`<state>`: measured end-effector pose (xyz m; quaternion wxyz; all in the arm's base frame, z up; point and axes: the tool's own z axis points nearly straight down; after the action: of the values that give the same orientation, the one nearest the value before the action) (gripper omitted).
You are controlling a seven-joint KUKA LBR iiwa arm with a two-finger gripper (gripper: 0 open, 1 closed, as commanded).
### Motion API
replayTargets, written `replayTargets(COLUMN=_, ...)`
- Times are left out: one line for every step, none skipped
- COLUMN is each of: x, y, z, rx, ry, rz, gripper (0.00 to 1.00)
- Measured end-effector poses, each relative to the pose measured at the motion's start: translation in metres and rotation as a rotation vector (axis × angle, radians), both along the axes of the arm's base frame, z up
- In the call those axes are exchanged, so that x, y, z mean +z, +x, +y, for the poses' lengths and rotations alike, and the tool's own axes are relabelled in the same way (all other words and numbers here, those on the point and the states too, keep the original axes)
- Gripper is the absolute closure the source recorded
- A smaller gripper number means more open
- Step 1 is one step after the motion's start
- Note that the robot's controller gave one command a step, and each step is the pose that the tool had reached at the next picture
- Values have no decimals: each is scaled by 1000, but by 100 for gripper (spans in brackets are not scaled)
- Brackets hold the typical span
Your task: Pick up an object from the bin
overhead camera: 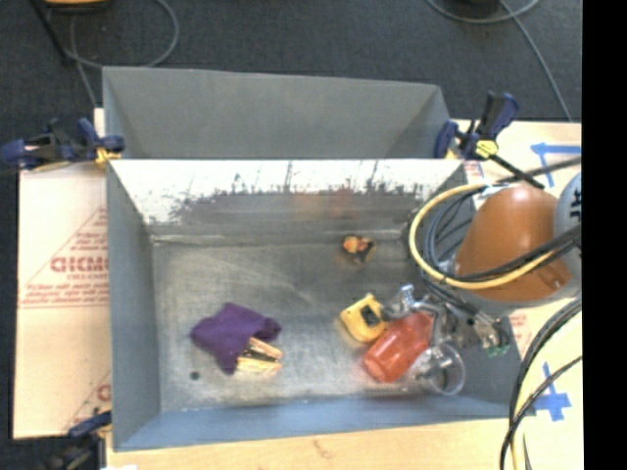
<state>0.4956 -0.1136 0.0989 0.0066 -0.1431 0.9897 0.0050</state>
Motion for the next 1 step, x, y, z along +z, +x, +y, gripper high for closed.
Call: replayTargets(x=-8, y=-3, z=5, rx=131, ry=13, rz=1, gripper=0)
